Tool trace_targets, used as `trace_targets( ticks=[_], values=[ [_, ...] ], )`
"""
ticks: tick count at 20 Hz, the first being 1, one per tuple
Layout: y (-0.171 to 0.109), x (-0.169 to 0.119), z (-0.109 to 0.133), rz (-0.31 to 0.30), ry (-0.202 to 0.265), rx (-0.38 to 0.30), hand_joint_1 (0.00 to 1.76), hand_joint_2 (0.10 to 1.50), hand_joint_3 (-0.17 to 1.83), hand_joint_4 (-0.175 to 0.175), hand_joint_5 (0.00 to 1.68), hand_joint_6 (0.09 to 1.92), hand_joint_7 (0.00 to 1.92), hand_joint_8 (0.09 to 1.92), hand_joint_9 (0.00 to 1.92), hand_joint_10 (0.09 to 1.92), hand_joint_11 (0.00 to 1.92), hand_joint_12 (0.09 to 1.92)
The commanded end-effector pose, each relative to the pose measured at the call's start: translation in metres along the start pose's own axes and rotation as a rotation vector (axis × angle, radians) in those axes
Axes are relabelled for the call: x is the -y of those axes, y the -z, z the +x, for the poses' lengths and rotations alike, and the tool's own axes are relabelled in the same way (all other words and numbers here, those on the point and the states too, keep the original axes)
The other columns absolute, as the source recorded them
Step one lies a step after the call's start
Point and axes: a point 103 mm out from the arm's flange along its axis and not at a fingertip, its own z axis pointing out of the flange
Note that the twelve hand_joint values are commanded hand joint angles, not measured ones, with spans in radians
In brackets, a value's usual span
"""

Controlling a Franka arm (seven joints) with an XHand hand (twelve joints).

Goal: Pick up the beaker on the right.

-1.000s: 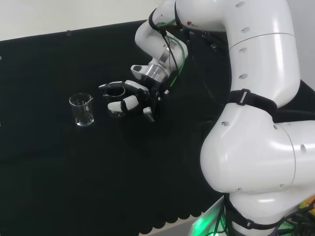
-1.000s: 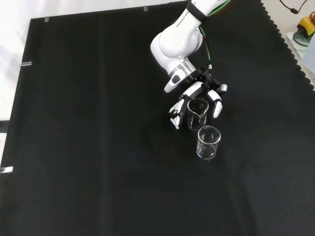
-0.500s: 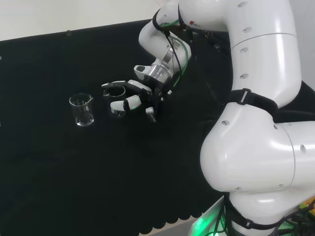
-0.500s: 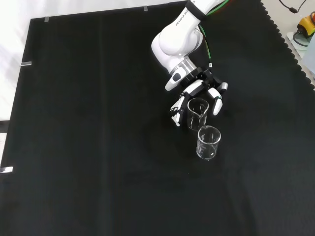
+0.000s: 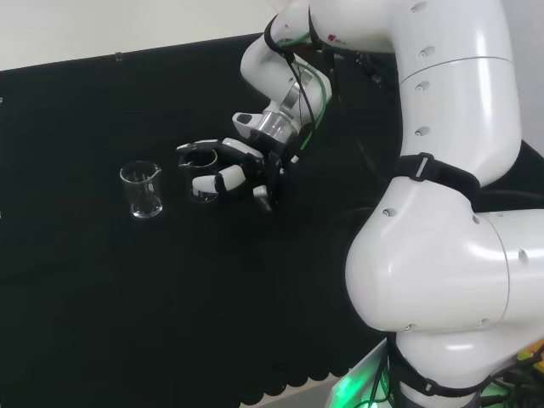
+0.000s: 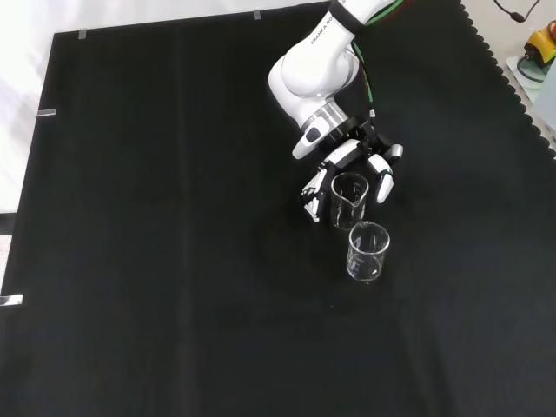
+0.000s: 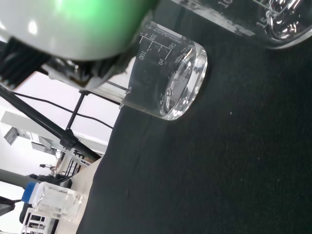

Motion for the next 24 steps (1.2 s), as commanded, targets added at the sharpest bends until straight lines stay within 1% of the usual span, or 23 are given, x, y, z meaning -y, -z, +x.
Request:
trace_targets(
  ticks=[1, 5, 6, 9, 10, 12, 13, 19, 20, 21, 22, 23, 24],
  values=[
    [0.0, 0.0, 0.001, 0.002, 0.002, 0.005, 0.98, 0.3, 0.98, -0.057, 0.44, 0.12, 0.34, 0.62, 0.46, 0.59, 0.15, 1.3],
    [-0.001, -0.004, 0.006, 0.0, -0.01, 0.014, 0.98, 0.3, 0.99, -0.057, 0.44, 0.13, 0.34, 0.62, 0.46, 0.59, 0.15, 1.3],
    [-0.002, -0.005, 0.006, 0.0, -0.007, 0.015, 0.98, 0.3, 0.99, -0.057, 0.44, 0.13, 0.34, 0.62, 0.46, 0.59, 0.15, 1.3],
    [-0.009, -0.012, 0.007, -0.003, -0.012, 0.021, 0.98, 0.3, 0.99, -0.057, 0.44, 0.13, 0.35, 0.63, 0.46, 0.59, 0.14, 1.3],
    [-0.014, -0.018, 0.009, -0.001, -0.02, 0.028, 0.98, 0.3, 0.99, -0.057, 0.44, 0.13, 0.35, 0.63, 0.46, 0.59, 0.14, 1.3],
    [-0.014, -0.017, 0.008, -0.001, -0.015, 0.022, 0.98, 0.3, 0.99, -0.057, 0.45, 0.14, 0.35, 0.63, 0.46, 0.59, 0.14, 1.3],
    [-0.01, -0.012, 0.007, -0.006, -0.006, 0.009, 0.98, 0.3, 0.99, -0.057, 0.45, 0.14, 0.35, 0.63, 0.46, 0.59, 0.14, 1.3],
    [-0.011, -0.013, 0.006, -0.016, -0.011, 0.014, 0.98, 0.3, 0.99, -0.055, 0.47, 0.16, 0.37, 0.64, 0.48, 0.59, 0.14, 1.3],
    [-0.012, -0.013, 0.006, -0.03, -0.013, 0.017, 0.99, 0.31, 0.99, -0.053, 0.49, 0.2, 0.39, 0.64, 0.49, 0.58, 0.15, 1.29],
    [-0.012, -0.012, 0.006, -0.041, -0.012, 0.013, 1.0, 0.32, 0.98, -0.053, 0.5, 0.31, 0.43, 0.63, 0.53, 0.57, 0.18, 1.28],
    [-0.011, -0.011, 0.006, -0.05, -0.011, 0.013, 1.01, 0.33, 0.98, -0.053, 0.51, 0.5, 0.47, 0.62, 0.57, 0.55, 0.2, 1.27],
    [-0.01, -0.01, 0.006, -0.061, -0.012, 0.021, 1.03, 0.35, 0.99, -0.057, 0.58, 0.72, 0.54, 0.63, 0.63, 0.54, 0.26, 1.26],
    [-0.01, -0.01, 0.007, -0.061, -0.014, 0.021, 1.06, 0.36, 1.0, -0.073, 0.68, 0.88, 0.66, 0.65, 0.74, 0.53, 0.37, 1.23]
  ],
)
